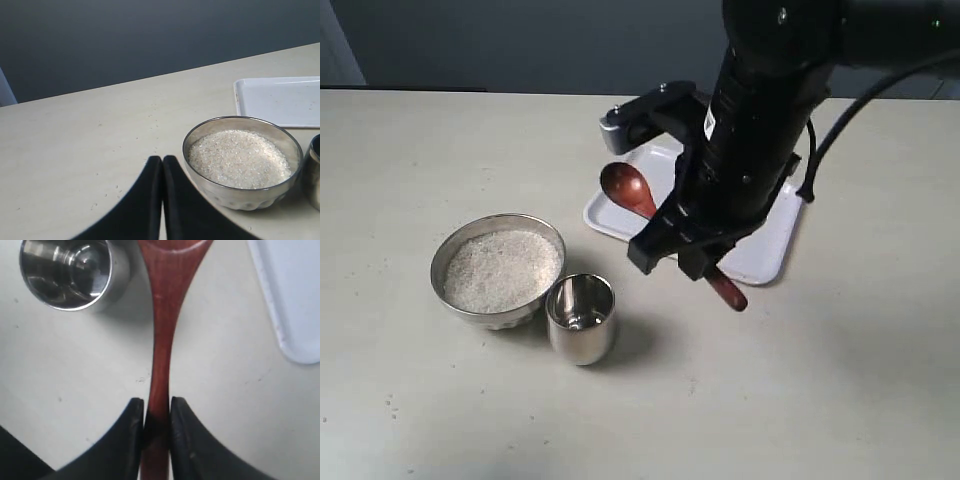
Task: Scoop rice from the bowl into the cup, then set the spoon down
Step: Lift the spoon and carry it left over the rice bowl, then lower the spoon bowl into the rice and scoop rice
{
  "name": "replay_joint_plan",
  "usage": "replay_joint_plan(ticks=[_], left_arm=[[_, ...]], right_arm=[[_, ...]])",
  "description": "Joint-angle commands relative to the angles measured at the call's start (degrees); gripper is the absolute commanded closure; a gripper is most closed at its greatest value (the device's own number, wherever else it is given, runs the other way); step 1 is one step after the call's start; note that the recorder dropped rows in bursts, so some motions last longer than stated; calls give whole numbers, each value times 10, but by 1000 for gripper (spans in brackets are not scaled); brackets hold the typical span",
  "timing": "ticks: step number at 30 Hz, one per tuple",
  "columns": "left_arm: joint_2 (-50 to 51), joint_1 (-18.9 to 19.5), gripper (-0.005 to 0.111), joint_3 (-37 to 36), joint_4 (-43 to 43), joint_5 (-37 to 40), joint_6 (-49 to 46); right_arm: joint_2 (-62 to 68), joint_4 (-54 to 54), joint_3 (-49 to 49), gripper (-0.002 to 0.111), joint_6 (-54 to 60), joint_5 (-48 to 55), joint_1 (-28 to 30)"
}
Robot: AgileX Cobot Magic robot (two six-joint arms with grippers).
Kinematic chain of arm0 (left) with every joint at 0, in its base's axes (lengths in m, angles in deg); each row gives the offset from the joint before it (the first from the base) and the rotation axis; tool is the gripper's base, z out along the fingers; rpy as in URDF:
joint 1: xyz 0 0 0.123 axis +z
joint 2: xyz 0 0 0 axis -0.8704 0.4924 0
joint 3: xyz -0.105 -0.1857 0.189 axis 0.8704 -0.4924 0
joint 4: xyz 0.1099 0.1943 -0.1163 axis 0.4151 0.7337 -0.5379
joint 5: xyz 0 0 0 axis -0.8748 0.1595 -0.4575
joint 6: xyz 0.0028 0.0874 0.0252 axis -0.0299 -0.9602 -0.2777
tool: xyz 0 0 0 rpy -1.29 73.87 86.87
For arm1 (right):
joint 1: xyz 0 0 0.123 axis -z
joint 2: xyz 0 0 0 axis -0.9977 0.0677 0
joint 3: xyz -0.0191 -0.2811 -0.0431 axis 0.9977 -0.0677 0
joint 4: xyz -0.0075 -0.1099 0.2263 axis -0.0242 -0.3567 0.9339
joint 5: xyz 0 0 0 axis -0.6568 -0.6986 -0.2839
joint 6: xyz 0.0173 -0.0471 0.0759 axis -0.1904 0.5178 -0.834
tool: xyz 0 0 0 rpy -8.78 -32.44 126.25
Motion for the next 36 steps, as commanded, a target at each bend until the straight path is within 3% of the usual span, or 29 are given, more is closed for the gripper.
replay_joint_plan(ticks=[1,10,15,25,36], left_arm=[[-2,-1,106,1,1,-8,1],[-2,-1,106,1,1,-8,1],[-2,-1,106,1,1,-8,1],[-2,-1,106,1,1,-8,1],[-2,-1,106,1,1,-8,1]], right_arm=[[-4,-65,41,109,46,21,-1],[68,-103,137,109,164,38,-41],[145,-236,191,109,174,38,-102],[215,-372,207,109,198,38,-183],[225,-478,207,109,159,31,-201]])
